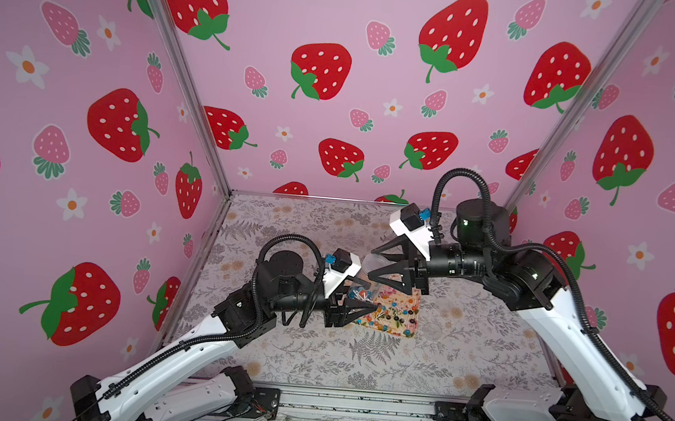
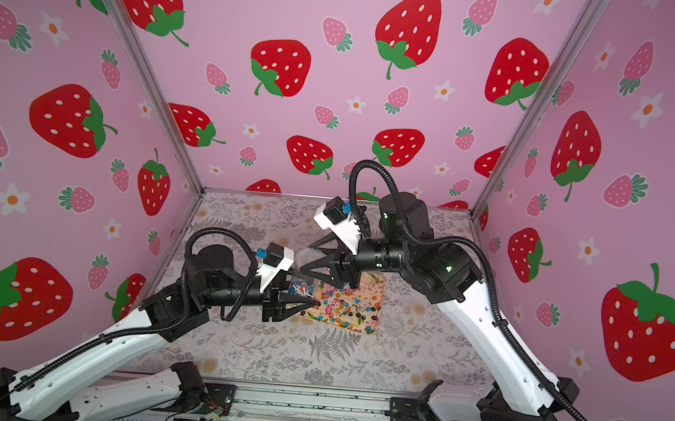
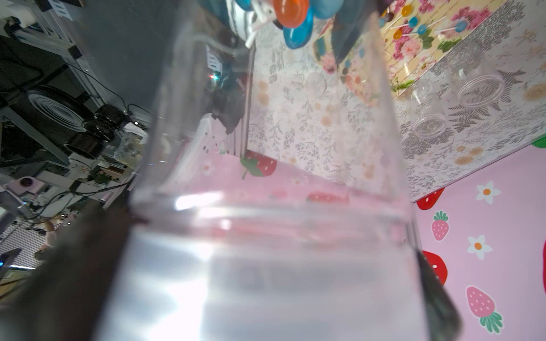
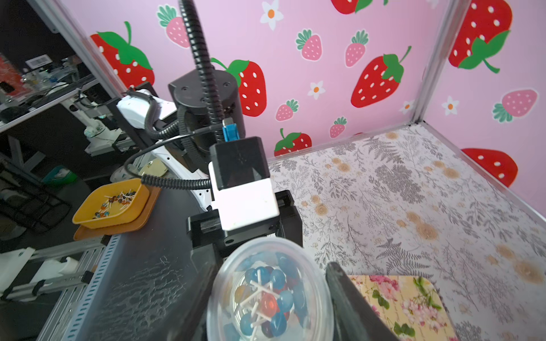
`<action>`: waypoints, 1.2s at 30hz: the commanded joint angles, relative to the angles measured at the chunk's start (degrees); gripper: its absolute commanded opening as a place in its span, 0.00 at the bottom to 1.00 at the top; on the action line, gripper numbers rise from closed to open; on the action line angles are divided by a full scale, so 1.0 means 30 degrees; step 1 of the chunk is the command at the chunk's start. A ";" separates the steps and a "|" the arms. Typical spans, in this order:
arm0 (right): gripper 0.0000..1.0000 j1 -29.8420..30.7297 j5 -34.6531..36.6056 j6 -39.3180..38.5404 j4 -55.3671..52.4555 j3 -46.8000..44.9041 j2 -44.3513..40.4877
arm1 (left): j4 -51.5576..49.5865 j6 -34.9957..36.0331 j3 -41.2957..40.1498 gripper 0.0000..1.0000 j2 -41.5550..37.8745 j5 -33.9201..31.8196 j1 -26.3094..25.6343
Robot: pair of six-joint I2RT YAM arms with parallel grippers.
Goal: Pour the candies out of the jar
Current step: Unscrew the lid from the jar.
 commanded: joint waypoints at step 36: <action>0.89 -0.0583 0.4511 0.5680 0.0947 -0.0446 -0.2048 | -0.0899 0.0068 0.0064 0.52 -0.0422 -0.0910 0.0005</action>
